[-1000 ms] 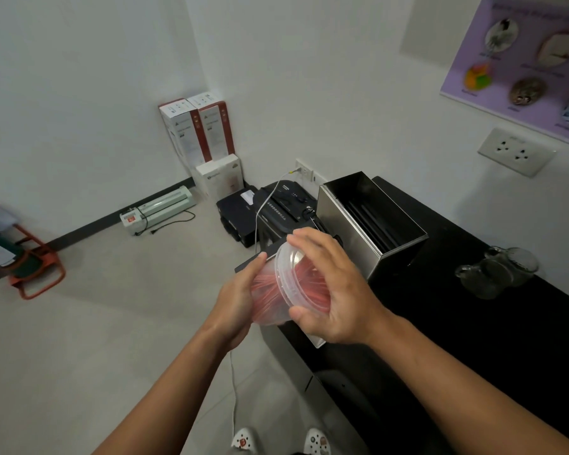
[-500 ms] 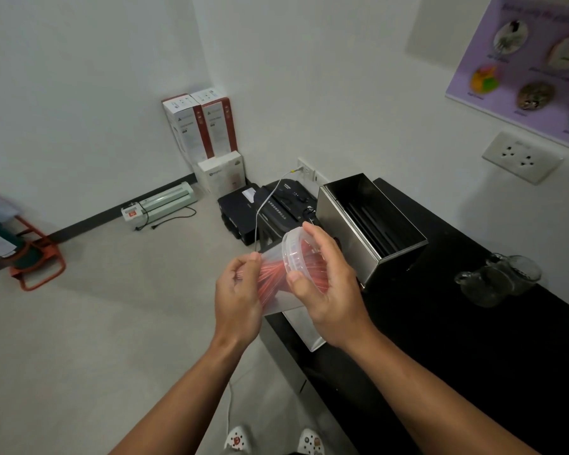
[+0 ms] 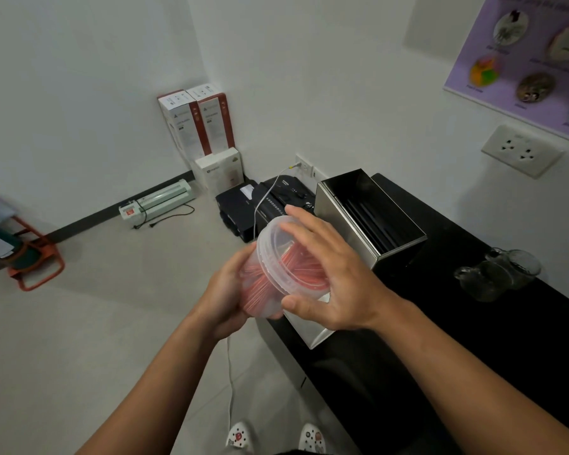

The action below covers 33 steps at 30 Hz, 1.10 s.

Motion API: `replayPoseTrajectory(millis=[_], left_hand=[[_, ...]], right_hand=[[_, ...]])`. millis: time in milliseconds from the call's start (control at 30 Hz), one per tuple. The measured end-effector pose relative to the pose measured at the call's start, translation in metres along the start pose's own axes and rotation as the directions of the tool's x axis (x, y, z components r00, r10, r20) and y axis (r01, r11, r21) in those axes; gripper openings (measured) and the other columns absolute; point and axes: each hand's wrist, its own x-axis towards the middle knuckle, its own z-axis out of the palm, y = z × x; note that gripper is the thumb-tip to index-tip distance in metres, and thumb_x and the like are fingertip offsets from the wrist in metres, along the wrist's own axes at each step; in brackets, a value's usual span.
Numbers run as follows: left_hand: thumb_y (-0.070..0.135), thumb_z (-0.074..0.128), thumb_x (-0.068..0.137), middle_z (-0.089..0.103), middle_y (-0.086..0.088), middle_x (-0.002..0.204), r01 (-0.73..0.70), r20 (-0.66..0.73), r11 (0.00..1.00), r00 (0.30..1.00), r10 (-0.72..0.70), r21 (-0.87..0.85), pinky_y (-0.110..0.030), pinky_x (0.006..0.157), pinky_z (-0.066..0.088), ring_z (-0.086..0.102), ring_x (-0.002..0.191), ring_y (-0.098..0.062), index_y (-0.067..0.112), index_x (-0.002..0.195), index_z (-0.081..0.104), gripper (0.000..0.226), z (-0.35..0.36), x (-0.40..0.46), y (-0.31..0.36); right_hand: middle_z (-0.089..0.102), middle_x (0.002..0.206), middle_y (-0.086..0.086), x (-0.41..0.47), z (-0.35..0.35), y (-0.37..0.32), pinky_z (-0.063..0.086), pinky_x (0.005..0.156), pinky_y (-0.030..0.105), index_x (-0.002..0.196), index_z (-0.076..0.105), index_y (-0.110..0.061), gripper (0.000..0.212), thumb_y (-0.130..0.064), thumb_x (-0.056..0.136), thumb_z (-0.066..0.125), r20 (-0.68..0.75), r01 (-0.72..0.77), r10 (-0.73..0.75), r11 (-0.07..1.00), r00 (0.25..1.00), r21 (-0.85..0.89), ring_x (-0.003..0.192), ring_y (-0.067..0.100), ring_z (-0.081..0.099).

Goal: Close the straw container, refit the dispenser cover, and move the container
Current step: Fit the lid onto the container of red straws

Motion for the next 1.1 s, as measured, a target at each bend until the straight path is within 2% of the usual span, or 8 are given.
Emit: replayPoseTrajectory(millis=[100,300,500,667,767,867,933,1100], left_hand=[[0.070,0.073,0.075,0.074,-0.020,0.106,0.013,0.059,1.000,0.998,-0.013,-0.011,-0.045,0.065,0.059,0.072,0.084,-0.035,0.017,0.126,0.074,0.073,0.000,0.002,0.001],[0.062,0.059,0.090,0.076,-0.028,0.108,-0.079,-0.152,0.997,0.985,0.078,-0.002,-0.048,0.064,0.061,0.073,0.086,-0.047,0.017,0.117,0.079,0.056,0.007,0.002,-0.014],[0.065,0.065,0.078,0.082,-0.015,0.093,-0.155,-0.345,0.987,0.926,0.156,0.030,-0.060,0.063,0.063,0.079,0.073,-0.043,0.030,0.096,0.084,0.044,0.010,-0.002,-0.029],[0.059,0.056,0.090,0.082,-0.010,0.081,-0.176,-0.424,0.980,0.884,0.197,0.089,-0.049,0.051,0.063,0.078,0.064,-0.042,0.033,0.087,0.085,0.039,0.007,-0.006,-0.035],[0.059,0.055,0.092,0.081,-0.008,0.077,-0.208,-0.458,0.971,0.856,0.239,0.119,-0.051,0.048,0.063,0.078,0.064,-0.041,0.030,0.082,0.084,0.041,0.007,-0.008,-0.037],[0.055,0.053,0.095,0.082,-0.006,0.081,-0.215,-0.422,0.971,0.875,0.239,0.104,-0.060,0.058,0.064,0.080,0.067,-0.035,0.032,0.088,0.084,0.040,0.006,-0.006,-0.034],[0.055,0.054,0.096,0.083,-0.010,0.092,-0.179,-0.380,0.981,0.905,0.192,0.069,-0.062,0.068,0.064,0.081,0.077,-0.036,0.031,0.094,0.085,0.039,0.004,-0.005,-0.030],[0.049,0.047,0.106,0.079,-0.025,0.110,-0.147,-0.234,0.985,0.958,0.165,0.092,-0.056,0.074,0.063,0.077,0.093,-0.045,0.024,0.107,0.083,0.044,-0.003,-0.004,-0.011]], right_hand=[[0.032,0.167,0.004,0.003,0.003,0.001,0.040,0.114,0.052,0.157,0.040,-0.013,0.090,-0.057,0.084,0.069,-0.047,0.037,-0.036,0.999,0.998,0.021,0.152,0.025,0.036],[0.047,0.158,0.010,0.000,0.016,0.003,0.042,0.114,0.051,0.148,0.054,-0.006,0.083,-0.048,0.079,0.071,-0.208,-0.007,0.027,0.995,0.978,0.099,0.146,0.023,0.046],[0.050,0.156,0.009,-0.006,0.030,0.003,0.043,0.114,0.052,0.144,0.057,-0.006,0.078,-0.043,0.078,0.073,-0.248,-0.060,0.115,0.974,0.962,0.219,0.146,0.022,0.047],[0.051,0.156,0.004,-0.013,0.045,0.000,0.044,0.114,0.051,0.145,0.057,-0.009,0.078,-0.045,0.079,0.073,-0.272,-0.137,0.213,0.952,0.938,0.273,0.145,0.020,0.047],[0.049,0.158,0.001,-0.015,0.049,-0.007,0.043,0.114,0.050,0.147,0.056,-0.017,0.077,-0.048,0.079,0.073,-0.259,-0.197,0.283,0.929,0.924,0.313,0.146,0.017,0.046],[0.042,0.161,-0.011,-0.011,0.042,-0.013,0.039,0.118,0.043,0.150,0.050,-0.032,0.077,-0.054,0.079,0.072,-0.181,-0.276,0.328,0.925,0.927,0.262,0.149,0.006,0.038],[0.036,0.164,-0.015,-0.007,0.032,-0.015,0.036,0.120,0.038,0.154,0.046,-0.032,0.082,-0.060,0.080,0.072,-0.111,-0.304,0.329,0.932,0.938,0.195,0.150,0.002,0.032],[0.031,0.167,-0.009,0.001,0.013,-0.018,0.033,0.122,0.040,0.158,0.040,-0.025,0.086,-0.057,0.085,0.073,-0.036,-0.182,0.186,0.978,0.982,0.098,0.155,0.009,0.026]])
